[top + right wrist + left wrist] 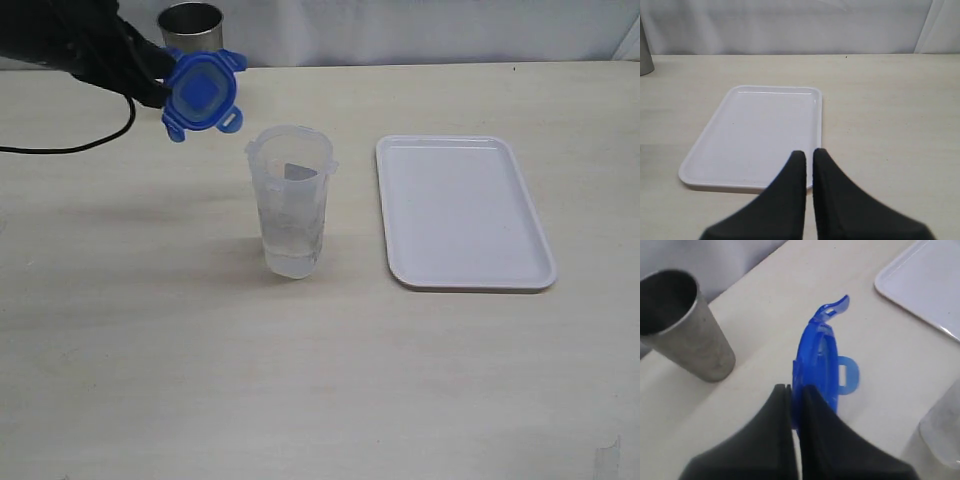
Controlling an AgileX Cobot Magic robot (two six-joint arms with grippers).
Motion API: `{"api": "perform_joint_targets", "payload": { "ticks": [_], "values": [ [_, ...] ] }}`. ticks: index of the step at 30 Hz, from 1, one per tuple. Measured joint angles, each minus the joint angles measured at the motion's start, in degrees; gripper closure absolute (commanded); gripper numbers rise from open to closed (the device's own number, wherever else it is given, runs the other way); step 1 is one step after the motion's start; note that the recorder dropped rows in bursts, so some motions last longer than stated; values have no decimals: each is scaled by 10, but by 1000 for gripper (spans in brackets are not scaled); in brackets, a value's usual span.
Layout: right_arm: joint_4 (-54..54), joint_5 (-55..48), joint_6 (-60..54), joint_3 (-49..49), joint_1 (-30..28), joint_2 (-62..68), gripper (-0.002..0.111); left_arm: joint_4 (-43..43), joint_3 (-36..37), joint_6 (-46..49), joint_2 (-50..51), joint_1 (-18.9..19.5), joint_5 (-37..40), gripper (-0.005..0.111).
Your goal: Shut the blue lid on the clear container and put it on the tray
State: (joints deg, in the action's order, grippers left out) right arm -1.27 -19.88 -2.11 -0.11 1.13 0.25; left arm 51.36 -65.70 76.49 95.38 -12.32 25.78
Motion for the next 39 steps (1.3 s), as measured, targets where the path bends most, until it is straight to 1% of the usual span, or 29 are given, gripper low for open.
{"api": "perform_joint_targets", "payload": {
  "ticks": [4, 6, 12, 15, 17, 23, 28, 36, 38, 39],
  "values": [
    [0, 0, 0, 0, 0, 0, 103, -1, 0, 34, 0, -34, -83, 107],
    [0, 0, 0, 0, 0, 0, 103, -1, 0, 75, 0, -55, -136, 107],
    [0, 0, 0, 0, 0, 0, 103, -1, 0, 169, 0, -100, -158, 107],
    [0, 0, 0, 0, 0, 0, 103, -7, 0, 222, 0, -139, -179, 107],
    [0, 0, 0, 0, 0, 0, 103, -17, 0, 229, 0, -154, -192, 107],
    [0, 0, 0, 0, 0, 0, 103, -29, 0, 249, 0, -182, -198, 107],
    [0, 0, 0, 0, 0, 0, 103, -31, 1, 255, -41, -186, -234, 107],
    [0, 0, 0, 0, 0, 0, 103, -31, 2, 255, -60, -189, -203, 107],
    [0, 0, 0, 0, 0, 0, 103, -31, 5, 255, -60, -193, -218, 107],
    [0, 0, 0, 0, 0, 0, 103, -31, 9, 259, -60, -199, -242, 107]
  ]
}}
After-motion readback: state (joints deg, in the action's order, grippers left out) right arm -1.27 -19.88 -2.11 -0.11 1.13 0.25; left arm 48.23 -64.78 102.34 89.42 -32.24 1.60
